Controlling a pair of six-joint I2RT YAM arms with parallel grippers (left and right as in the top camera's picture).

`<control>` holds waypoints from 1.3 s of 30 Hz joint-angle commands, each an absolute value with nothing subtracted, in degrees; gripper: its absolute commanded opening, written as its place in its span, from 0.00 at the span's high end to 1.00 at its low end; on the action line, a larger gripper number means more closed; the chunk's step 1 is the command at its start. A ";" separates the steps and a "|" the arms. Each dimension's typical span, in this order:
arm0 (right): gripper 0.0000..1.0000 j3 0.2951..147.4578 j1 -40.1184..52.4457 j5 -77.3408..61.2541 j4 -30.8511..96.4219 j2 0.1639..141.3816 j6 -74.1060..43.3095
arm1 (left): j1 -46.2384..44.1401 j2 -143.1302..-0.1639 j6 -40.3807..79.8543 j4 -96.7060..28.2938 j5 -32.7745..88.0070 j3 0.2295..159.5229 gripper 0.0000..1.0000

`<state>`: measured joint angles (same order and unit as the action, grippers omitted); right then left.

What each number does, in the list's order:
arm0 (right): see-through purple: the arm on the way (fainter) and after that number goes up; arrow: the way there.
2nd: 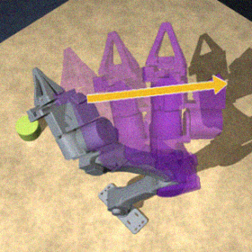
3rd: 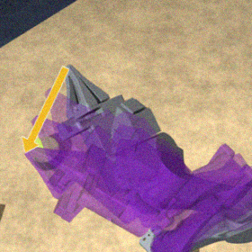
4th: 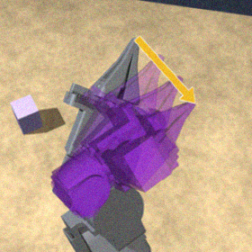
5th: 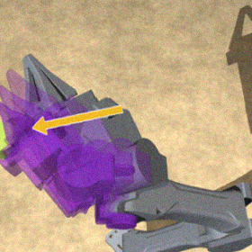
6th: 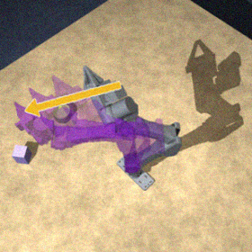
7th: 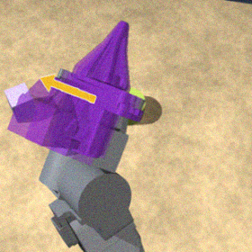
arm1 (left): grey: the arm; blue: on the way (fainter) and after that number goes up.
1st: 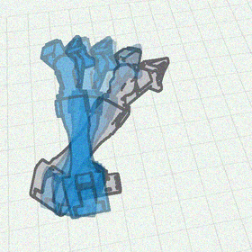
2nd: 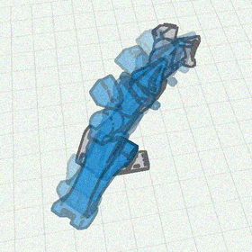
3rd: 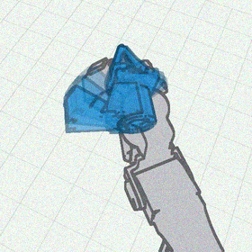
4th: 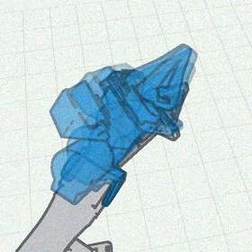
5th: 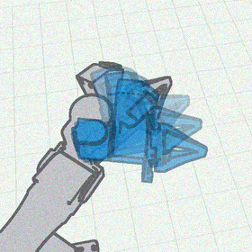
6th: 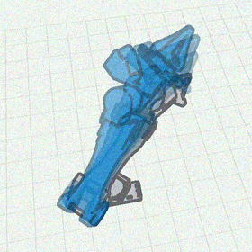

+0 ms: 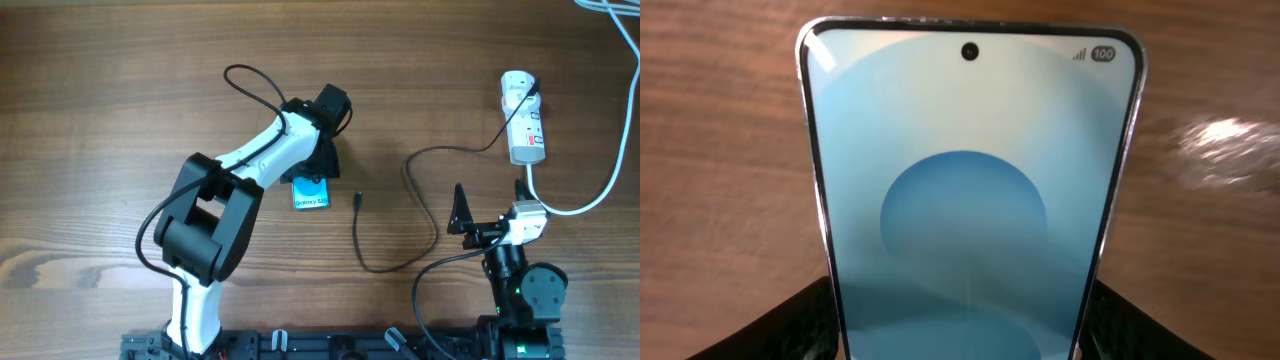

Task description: Plug charger to phone and switch on socket

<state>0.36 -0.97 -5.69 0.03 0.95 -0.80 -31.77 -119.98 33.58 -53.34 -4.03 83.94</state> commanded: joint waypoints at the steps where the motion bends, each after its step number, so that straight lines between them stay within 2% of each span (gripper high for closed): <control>1: 0.00 0.32 -1.15 -5.15 -0.14 0.80 -1.50 | -30.83 -120.40 33.91 -56.93 -4.56 87.88 0.30; 5: 0.00 0.32 -1.15 -5.15 -0.16 0.80 -1.50 | -30.57 -118.34 33.76 -60.34 -3.62 89.84 0.30; 8: 0.00 0.32 -1.15 -5.15 -0.14 0.80 -1.52 | -30.50 -116.20 31.75 -61.19 2.09 90.13 0.31; 11: 0.00 0.32 -1.15 -5.15 -0.14 0.80 -1.52 | -30.22 -114.10 27.73 -61.12 12.16 90.15 0.31; 17: 0.00 0.32 -1.15 -5.15 -0.14 0.80 -1.52 | -26.87 -110.02 20.03 -60.69 40.62 90.13 0.32; 24: 0.00 0.30 -1.15 -5.15 -0.14 0.80 -1.52 | -19.14 -108.84 19.53 -60.47 68.86 90.13 0.32; 27: 0.00 0.32 -1.15 -5.13 -0.14 0.80 -1.52 | -16.25 -108.84 19.99 -60.47 77.38 90.13 0.32; 30: 0.00 0.32 -1.15 -5.15 -0.16 0.80 -1.52 | -13.80 -108.84 22.22 -60.49 82.08 90.13 0.32; 39: 0.00 0.32 -1.15 -5.15 -0.16 0.80 -1.50 | -9.45 -108.84 39.40 -60.47 82.11 90.13 0.32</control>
